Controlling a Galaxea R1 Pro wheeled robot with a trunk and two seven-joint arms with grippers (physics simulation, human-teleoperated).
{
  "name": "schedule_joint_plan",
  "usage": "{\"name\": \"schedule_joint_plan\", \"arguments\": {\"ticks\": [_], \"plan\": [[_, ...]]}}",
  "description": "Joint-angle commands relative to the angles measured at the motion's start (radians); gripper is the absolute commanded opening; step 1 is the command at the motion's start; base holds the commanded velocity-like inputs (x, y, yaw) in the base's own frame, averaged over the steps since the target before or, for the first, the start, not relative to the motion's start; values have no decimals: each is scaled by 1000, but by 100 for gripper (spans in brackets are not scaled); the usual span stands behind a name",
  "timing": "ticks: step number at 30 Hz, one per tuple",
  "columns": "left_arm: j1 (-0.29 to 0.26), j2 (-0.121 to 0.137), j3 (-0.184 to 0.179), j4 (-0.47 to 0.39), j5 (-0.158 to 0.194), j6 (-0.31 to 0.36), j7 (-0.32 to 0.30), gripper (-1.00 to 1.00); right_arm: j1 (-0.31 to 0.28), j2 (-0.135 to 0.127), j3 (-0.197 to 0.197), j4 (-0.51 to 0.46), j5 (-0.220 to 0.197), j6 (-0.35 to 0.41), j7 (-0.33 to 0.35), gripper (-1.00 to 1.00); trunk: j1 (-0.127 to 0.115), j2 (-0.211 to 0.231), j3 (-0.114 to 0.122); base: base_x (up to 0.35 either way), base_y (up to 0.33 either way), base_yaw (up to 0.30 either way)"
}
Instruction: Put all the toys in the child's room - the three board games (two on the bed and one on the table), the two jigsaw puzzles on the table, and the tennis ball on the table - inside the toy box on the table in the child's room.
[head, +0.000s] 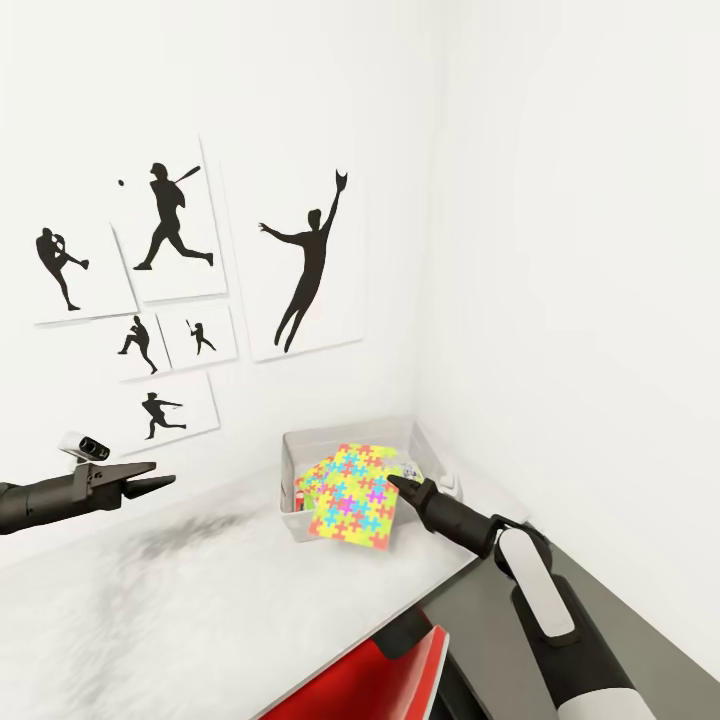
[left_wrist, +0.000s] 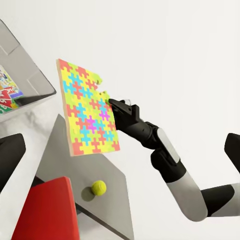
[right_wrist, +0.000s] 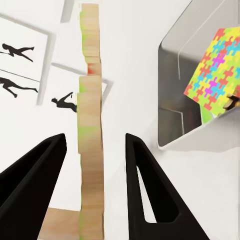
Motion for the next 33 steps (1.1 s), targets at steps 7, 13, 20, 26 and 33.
{"name": "schedule_joint_plan", "arguments": {"ticks": [7, 13, 20, 26, 33], "plan": [[-1, -2, -2, 0, 1, 11, -4, 100, -38, 15, -8, 23, -7, 5, -89, -100, 1, -2, -2, 0, 0, 0], [-1, -3, -2, 0, 1, 11, -4, 100, -202, 41, -15, 70, -24, 6, -242, -100, 1, -2, -2, 0, 0, 0], [-1, -3, 0, 1, 0, 11, -4, 100, -363, 73, -17, 194, -51, -4, -363, -100, 1, -2, -2, 0, 0, 0], [-1, -3, 2, 1, -1, 11, -4, 100, -405, 86, -14, 276, -49, -103, -383, -100, 1, -2, -2, 0, 0, 0], [-1, -3, 0, 1, 1, 11, -4, 100, -411, 87, -11, 304, -46, -134, -385, -100, 1, -2, -2, 0, 0, 0]]}}
